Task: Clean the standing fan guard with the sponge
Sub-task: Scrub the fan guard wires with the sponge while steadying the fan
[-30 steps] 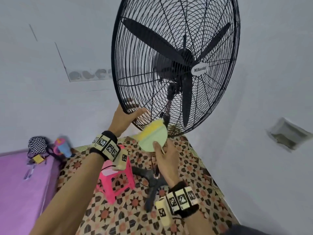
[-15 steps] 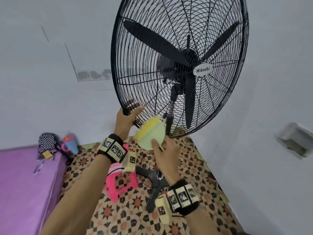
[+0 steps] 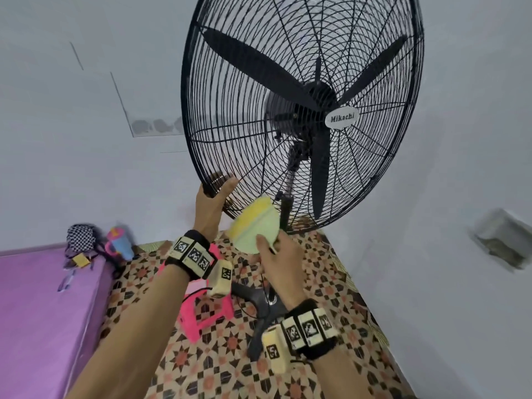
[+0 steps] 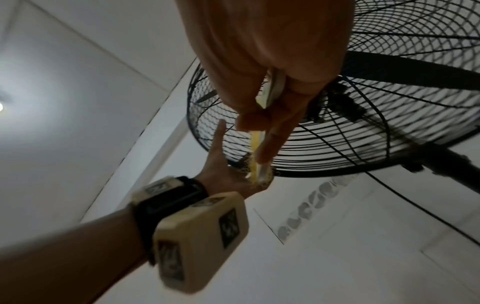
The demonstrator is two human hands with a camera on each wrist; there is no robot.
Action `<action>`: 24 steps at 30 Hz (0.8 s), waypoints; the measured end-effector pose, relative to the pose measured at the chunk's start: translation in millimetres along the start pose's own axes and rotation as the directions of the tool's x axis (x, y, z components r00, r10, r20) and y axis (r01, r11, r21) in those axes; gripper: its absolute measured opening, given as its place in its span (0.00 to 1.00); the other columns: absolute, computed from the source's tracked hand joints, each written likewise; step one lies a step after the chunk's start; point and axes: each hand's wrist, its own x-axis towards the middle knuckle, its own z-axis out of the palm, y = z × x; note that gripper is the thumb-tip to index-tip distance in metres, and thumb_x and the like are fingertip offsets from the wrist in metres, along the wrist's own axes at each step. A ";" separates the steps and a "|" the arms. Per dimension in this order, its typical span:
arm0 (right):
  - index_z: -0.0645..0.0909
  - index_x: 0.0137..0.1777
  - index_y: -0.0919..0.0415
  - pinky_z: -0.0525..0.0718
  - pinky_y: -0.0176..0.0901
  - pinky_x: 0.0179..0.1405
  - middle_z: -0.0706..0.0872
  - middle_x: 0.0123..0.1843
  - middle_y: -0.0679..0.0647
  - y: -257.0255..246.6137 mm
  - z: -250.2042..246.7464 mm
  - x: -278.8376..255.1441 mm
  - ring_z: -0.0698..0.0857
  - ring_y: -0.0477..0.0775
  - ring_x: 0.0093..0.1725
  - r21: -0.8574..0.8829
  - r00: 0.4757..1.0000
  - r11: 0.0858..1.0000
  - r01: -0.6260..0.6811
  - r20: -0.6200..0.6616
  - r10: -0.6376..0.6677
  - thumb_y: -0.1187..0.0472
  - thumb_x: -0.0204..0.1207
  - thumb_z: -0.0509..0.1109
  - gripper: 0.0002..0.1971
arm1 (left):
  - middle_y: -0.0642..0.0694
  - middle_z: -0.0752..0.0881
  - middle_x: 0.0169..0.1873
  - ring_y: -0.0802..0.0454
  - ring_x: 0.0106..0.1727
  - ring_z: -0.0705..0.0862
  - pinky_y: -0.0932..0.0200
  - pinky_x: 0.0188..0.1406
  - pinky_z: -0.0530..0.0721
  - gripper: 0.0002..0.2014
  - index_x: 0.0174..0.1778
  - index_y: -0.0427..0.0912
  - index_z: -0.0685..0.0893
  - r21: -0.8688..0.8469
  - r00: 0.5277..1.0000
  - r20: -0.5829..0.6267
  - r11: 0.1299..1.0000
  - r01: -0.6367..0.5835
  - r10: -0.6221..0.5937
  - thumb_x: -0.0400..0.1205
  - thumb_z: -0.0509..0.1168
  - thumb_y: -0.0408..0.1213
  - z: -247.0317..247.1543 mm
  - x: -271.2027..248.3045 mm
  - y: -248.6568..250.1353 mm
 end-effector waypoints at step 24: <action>0.72 0.77 0.49 0.80 0.23 0.29 0.86 0.56 0.63 -7.1 -50.4 22.6 0.92 0.55 0.44 -0.106 0.986 0.992 -0.064 -0.163 0.046 0.68 0.83 0.70 0.26 | 0.45 0.88 0.69 0.46 0.73 0.85 0.37 0.81 0.77 0.53 0.78 0.46 0.80 -0.119 0.999 -0.036 0.993 0.022 -0.026 0.62 0.79 0.76 -4.3 21.0 -9.5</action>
